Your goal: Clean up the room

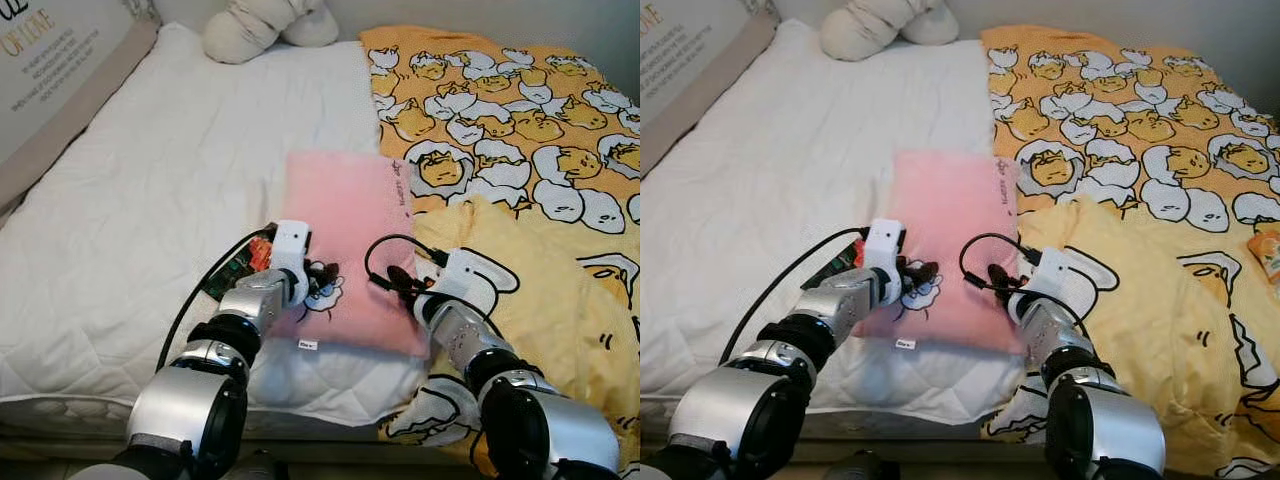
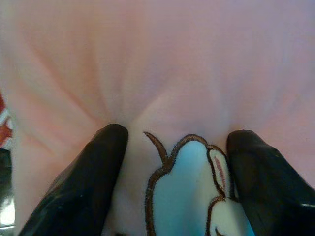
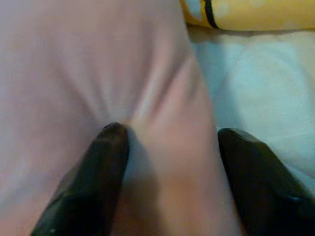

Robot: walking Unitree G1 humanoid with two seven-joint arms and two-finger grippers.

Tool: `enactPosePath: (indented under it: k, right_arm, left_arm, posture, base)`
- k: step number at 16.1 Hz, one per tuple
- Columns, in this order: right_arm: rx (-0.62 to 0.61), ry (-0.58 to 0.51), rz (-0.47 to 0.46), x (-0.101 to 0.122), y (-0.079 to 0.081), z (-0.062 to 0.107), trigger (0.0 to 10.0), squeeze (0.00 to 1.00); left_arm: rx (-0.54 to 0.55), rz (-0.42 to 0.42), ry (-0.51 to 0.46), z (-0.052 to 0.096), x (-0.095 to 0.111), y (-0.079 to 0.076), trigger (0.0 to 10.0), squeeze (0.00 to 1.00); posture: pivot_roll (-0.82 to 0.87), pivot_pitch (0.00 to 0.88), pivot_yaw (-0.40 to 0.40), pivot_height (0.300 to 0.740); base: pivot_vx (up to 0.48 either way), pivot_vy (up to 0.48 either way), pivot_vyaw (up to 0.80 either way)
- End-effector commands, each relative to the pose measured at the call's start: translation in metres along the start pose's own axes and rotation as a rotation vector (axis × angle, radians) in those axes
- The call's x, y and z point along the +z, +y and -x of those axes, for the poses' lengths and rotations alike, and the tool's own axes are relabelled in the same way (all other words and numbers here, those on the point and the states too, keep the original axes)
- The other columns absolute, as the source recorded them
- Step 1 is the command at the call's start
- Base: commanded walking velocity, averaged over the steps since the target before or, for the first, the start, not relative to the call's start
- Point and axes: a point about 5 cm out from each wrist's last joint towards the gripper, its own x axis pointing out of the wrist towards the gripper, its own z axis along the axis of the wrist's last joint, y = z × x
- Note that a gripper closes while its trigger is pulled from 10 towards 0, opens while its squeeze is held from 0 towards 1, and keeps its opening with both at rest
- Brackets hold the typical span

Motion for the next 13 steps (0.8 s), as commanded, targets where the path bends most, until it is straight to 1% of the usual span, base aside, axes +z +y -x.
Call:
enactPosePath:
  k: [1,2,3,4,5,8,9,11,13]
  right_arm:
    - [-0.007,0.044,-0.022,-0.008,0.000,0.000,0.0,0.00]
    - [-0.031,0.105,-0.004,-0.018,-0.004,0.002,0.0,0.00]
    - [-0.048,0.152,-0.014,-0.029,-0.007,0.004,0.0,0.00]
    - [-0.052,0.147,-0.037,-0.031,-0.008,0.004,0.0,0.00]
    - [-0.056,0.143,-0.034,-0.032,-0.008,0.005,0.0,0.00]
    - [-0.080,0.143,-0.032,-0.036,-0.015,0.007,0.0,0.00]
    - [-0.086,0.157,-0.015,-0.038,-0.017,0.008,0.0,0.00]
    - [-0.095,0.159,-0.003,-0.037,-0.020,0.009,0.0,0.00]
    - [-0.089,0.145,0.004,-0.033,-0.017,0.007,0.0,0.00]
  left_arm:
    - [-0.012,0.017,0.076,-0.001,-0.018,-0.004,0.0,0.00]
    - [-0.010,0.018,0.083,-0.001,-0.021,-0.004,0.0,0.00]
    - [-0.003,0.034,0.086,-0.001,-0.025,-0.004,0.0,0.00]
    - [-0.014,0.003,0.070,-0.001,-0.024,-0.004,0.0,0.00]
    - [-0.041,-0.002,0.057,-0.002,-0.021,-0.007,0.0,0.00]
    - [-0.028,0.005,0.033,-0.002,-0.020,-0.007,0.0,0.00]
    - [-0.051,0.013,0.020,-0.002,-0.020,-0.011,0.0,0.00]
    - [-0.052,0.021,-0.009,-0.004,-0.015,-0.014,0.0,0.00]
    - [-0.057,0.030,-0.027,-0.004,-0.009,-0.015,0.0,0.00]
  posture:
    - [0.12,0.022,-0.021,0.740]
    - [0.12,0.017,-0.018,0.740]
    - [0.12,0.006,-0.017,0.740]
    - [0.12,0.004,-0.016,0.740]
    - [0.12,0.001,-0.010,0.740]
    - [0.12,0.002,-0.004,0.740]
    - [0.11,0.001,0.000,0.740]
    - [0.10,0.000,0.001,0.740]
    - [0.10,0.000,0.008,0.740]
  base:
    - [0.000,0.000,0.00]
    - [0.000,0.000,0.00]
    - [0.000,0.000,0.00]
    - [0.000,0.000,0.00]
    - [0.000,0.000,0.00]
    - [0.000,0.000,0.00]
    - [0.000,0.000,0.00]
    - [0.000,0.000,0.00]
    - [0.000,0.000,0.00]
